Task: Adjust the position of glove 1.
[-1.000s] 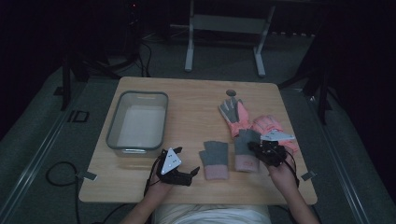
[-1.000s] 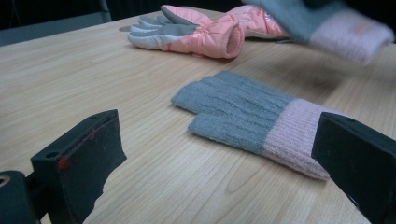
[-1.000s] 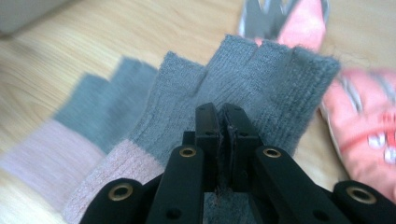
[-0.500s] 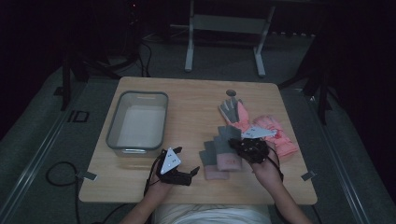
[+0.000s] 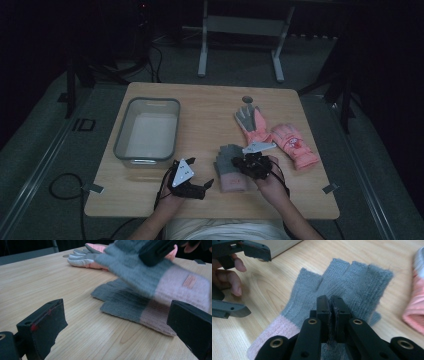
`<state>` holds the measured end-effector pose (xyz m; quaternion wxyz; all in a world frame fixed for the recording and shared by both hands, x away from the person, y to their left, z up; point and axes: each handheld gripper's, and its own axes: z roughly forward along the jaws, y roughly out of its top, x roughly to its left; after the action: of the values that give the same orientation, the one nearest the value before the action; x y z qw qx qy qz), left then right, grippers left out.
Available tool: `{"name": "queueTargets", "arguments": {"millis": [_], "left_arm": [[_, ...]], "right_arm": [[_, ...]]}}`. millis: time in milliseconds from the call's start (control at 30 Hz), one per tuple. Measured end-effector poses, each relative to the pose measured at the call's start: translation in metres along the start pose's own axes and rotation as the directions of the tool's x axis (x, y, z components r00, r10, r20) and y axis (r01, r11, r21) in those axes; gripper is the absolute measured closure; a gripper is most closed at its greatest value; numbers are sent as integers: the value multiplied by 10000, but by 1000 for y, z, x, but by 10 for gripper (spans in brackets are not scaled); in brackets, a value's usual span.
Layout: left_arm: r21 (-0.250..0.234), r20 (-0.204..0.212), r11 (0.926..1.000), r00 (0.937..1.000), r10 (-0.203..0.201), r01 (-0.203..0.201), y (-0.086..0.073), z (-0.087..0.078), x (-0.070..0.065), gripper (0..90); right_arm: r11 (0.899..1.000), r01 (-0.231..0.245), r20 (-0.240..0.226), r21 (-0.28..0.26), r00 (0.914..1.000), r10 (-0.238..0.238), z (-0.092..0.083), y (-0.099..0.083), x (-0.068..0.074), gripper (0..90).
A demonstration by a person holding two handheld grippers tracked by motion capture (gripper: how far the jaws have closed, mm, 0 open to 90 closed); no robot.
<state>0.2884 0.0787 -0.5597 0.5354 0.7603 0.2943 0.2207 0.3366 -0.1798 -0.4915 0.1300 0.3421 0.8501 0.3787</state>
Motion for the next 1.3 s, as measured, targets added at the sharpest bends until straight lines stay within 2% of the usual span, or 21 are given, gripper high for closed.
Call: {"name": "queueTargets", "arguments": {"millis": [167, 633, 867, 967, 1067, 1100, 1133, 1200, 1233, 1267, 1300], "left_arm": [[3, 5, 10000, 10000, 2, -2, 0, 0, 0, 16], [13, 22, 10000, 10000, 6, -6, 0, 0, 0, 16], [113, -39, 9998, 9999, 148, -148, 0, 1, -1, 16], [166, -337, 9998, 9994, -60, 66, 1, 2, -2, 16], [97, -84, 9999, 9999, -117, 118, 1, 2, 0, 16], [128, 3, 9999, 10000, -85, 85, 1, 2, -1, 16], [238, 107, 9992, 9995, 306, -309, 2, 4, -4, 16], [488, 195, 9954, 9965, 818, -827, 4, 5, -10, 19], [805, 309, 9920, 9950, 949, -971, 6, 7, -14, 51], [1097, 508, 9893, 9946, 909, -960, 9, 8, -17, 65], [1097, 508, 9893, 9946, 909, -960, 9, 8, -17, 65]], "right_arm": [[9997, -148, -124, 183, 9998, 150, 9, -6, 1, 858], [9973, -158, 73, 716, 9999, 154, 35, -16, -6, 853], [9976, -184, 52, 674, 9998, 181, 42, -22, -8, 832], [9977, -326, 14, 586, 9995, 325, 41, -23, -8, 795], [9983, -352, 1, 464, 9994, 352, 38, -23, -9, 748], [9987, -392, -30, 333, 9992, 393, 35, -22, -10, 741], [9992, -409, -16, 13, 9992, 409, 27, -19, -12, 708], [9987, -422, 54, -298, 9991, 424, 18, -16, -18, 698], [9981, -454, 73, -423, 9989, 457, 14, -14, -21, 680], [9975, -449, 139, -546, 9989, 458, 11, -13, -26, 672], [9971, -471, 221, -605, 9986, 485, 8, -11, -31, 669]]}}
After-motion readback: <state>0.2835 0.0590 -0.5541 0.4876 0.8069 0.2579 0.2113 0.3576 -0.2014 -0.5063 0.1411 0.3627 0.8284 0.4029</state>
